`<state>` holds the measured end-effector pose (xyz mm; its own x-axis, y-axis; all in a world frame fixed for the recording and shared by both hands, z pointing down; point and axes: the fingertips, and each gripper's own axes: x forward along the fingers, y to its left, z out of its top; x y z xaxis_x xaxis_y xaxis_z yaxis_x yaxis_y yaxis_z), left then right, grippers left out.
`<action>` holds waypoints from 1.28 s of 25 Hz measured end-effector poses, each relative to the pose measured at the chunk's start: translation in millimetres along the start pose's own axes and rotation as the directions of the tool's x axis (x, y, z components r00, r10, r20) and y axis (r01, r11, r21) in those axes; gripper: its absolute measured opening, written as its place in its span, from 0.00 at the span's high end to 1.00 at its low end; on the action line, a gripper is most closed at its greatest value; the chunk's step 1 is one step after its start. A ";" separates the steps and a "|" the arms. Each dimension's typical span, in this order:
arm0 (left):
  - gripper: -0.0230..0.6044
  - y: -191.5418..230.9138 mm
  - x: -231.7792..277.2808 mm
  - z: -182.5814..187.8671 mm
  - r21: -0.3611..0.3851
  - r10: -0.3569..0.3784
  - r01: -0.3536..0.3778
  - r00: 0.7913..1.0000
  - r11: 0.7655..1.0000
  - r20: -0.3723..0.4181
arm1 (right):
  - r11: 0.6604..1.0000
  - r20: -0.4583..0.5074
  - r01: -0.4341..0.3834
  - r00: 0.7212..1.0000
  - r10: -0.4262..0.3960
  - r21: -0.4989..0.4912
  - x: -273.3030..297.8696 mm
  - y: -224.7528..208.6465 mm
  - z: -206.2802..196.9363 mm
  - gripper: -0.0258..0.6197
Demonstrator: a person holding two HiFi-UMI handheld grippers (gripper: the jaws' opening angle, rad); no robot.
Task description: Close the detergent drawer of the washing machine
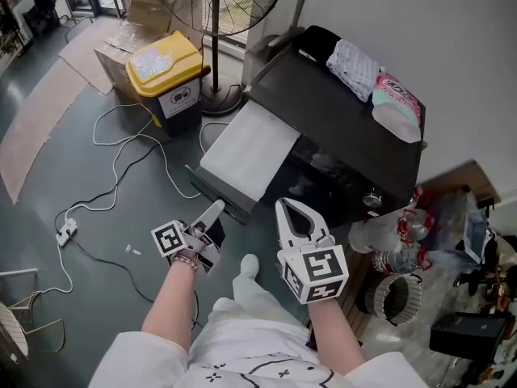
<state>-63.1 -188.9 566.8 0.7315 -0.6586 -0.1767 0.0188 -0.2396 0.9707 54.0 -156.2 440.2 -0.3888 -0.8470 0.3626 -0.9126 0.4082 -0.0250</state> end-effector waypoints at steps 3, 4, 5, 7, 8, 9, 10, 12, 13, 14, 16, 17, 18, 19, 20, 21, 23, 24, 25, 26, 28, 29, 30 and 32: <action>0.44 1.0 13.0 3.1 -0.003 0.001 -0.001 1.000 1.000 0.005 | 1.000 0.002 0.004 1.000 -0.004 0.008 5.6 -11.8 3.9 0.97; 0.44 1.3 17.0 3.8 -0.004 0.000 0.000 1.000 1.000 0.006 | 1.000 0.002 0.005 1.000 -0.005 0.009 7.3 -15.8 4.6 0.97; 0.44 1.7 20.7 4.4 -0.004 -0.001 0.001 1.000 1.000 0.007 | 1.000 0.002 0.007 1.000 -0.007 0.011 9.1 -19.9 5.2 0.97; 0.44 3.4 27.4 6.0 -0.004 -0.001 0.001 1.000 1.000 0.006 | 1.000 0.003 0.010 1.000 -0.011 0.018 13.2 -28.0 6.8 0.97; 0.44 4.5 30.4 7.1 -0.003 0.000 0.000 1.000 1.000 0.006 | 1.000 0.005 0.011 1.000 -0.011 0.021 15.5 -31.7 7.9 0.97; 0.44 5.7 33.2 8.2 -0.001 0.000 0.000 1.000 1.000 0.007 | 1.000 0.007 0.011 1.000 -0.012 0.023 17.8 -35.1 8.7 0.97; 0.44 6.8 35.7 9.1 0.001 -0.001 0.001 1.000 1.000 0.008 | 1.000 0.007 0.011 1.000 -0.012 0.025 20.3 -38.4 9.0 0.97; 0.44 9.0 40.9 10.4 0.003 -0.002 0.002 1.000 1.000 0.009 | 1.000 0.006 0.012 1.000 -0.012 0.027 25.7 -45.3 9.0 0.97; 0.44 9.9 43.5 11.2 0.003 -0.002 0.002 1.000 1.000 0.009 | 1.000 0.005 0.012 1.000 -0.012 0.029 28.5 -48.6 9.3 0.97; 0.44 10.4 46.0 12.1 0.005 -0.003 0.003 1.000 1.000 0.009 | 0.999 0.004 0.011 1.000 -0.011 0.030 31.2 -51.7 9.8 0.97; 0.44 10.8 50.7 13.6 0.008 -0.003 0.003 1.000 1.000 0.009 | 0.999 0.004 0.006 1.000 -0.007 0.032 35.6 -57.1 11.4 0.97; 0.44 10.9 52.9 13.9 0.009 -0.003 0.003 1.000 1.000 0.010 | 0.999 0.004 0.004 1.000 -0.004 0.033 37.5 -59.6 12.3 0.97; 0.44 11.0 54.9 13.9 0.007 -0.002 0.001 1.000 1.000 0.013 | 0.999 0.005 0.002 1.000 -0.002 0.034 39.2 -62.1 13.1 0.97; 0.43 11.0 56.4 13.8 0.005 -0.001 0.001 1.000 1.000 0.018 | 0.999 0.006 0.001 1.000 -0.001 0.035 40.9 -64.4 13.9 0.97; 0.43 11.3 57.5 13.9 0.003 0.000 0.000 1.000 1.000 0.024 | 0.999 0.008 0.001 1.000 -0.001 0.037 42.3 -66.6 14.6 0.97; 0.43 11.9 58.3 14.2 0.003 0.000 0.000 1.000 1.000 0.028 | 0.999 0.010 0.001 1.000 -0.002 0.039 43.6 -68.8 15.1 0.97; 0.43 13.2 60.4 15.6 0.009 0.000 0.000 0.999 1.000 0.032 | 0.999 0.014 0.002 1.000 -0.003 0.045 45.6 -73.1 15.6 0.97; 0.43 13.5 62.2 16.3 0.010 0.000 0.000 0.999 1.000 0.033 | 0.999 0.015 0.002 1.000 -0.002 0.048 46.3 -75.3 15.4 0.97; 0.43 13.5 64.3 16.9 0.010 0.000 -0.001 0.999 1.000 0.033 | 0.999 0.015 0.002 1.000 -0.002 0.050 46.7 -77.3 14.8 0.97; 0.43 13.3 66.3 17.1 0.009 0.001 -0.002 0.999 1.000 0.033 | 0.999 0.013 0.003 1.000 -0.003 0.052 46.7 -79.3 13.9 0.97; 0.43 13.2 69.2 17.4 0.010 0.003 -0.003 0.999 1.000 0.034 | 0.998 0.010 0.006 1.000 -0.007 0.056 46.0 -82.5 12.6 0.97; 0.43 13.3 70.1 17.8 0.011 0.002 -0.003 0.999 1.000 0.037 | 0.998 0.009 0.009 1.000 -0.009 0.056 45.5 -83.9 12.3 0.97; 0.43 13.4 70.7 18.3 0.014 0.000 -0.001 0.999 1.000 0.040 | 0.998 0.009 0.011 1.000 -0.011 0.057 45.0 -85.1 12.2 0.97; 0.43 14.1 72.1 19.1 0.019 -0.002 0.001 0.999 1.000 0.044 | 0.998 0.009 0.016 1.000 -0.017 0.059 44.2 -87.7 11.6 0.97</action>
<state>-23.2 -253.4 564.7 0.7010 -0.6886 -0.1859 0.0066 -0.2544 0.9671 115.4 -233.4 447.7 -0.3745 -0.8569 0.3542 -0.9247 0.3734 -0.0741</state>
